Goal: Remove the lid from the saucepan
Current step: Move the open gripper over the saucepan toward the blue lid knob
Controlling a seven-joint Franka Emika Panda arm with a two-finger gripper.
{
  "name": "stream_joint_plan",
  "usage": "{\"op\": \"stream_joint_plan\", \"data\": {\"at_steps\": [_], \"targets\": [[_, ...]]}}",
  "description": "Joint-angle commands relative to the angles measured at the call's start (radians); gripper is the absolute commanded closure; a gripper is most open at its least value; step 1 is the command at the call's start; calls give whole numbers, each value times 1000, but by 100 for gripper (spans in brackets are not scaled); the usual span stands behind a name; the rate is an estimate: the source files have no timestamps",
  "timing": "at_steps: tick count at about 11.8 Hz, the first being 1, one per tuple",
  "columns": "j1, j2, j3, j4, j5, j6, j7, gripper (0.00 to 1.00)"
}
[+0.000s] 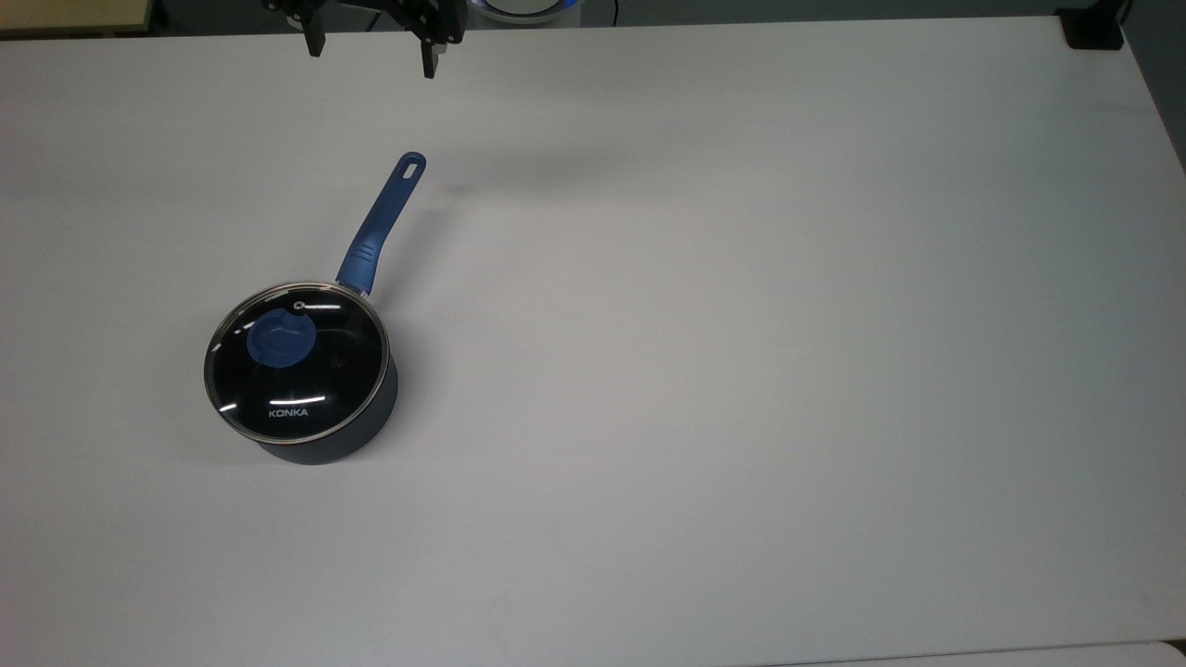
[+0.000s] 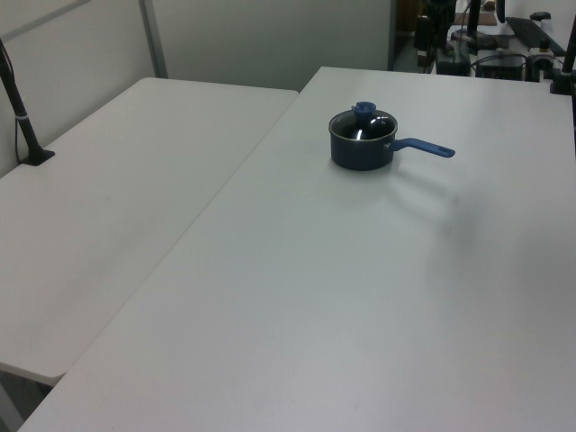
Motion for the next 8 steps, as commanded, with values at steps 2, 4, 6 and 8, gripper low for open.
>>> {"op": "stream_joint_plan", "data": {"at_steps": [2,4,6,8], "targets": [[-8,-17,-12,-21,11,15,-24,0],[-35,4,-12,-3,11,16,-12,0],[-77,74,-14,49,-2,18,-18,0],[-134,162,-12,117,2,88,-15,0]]}}
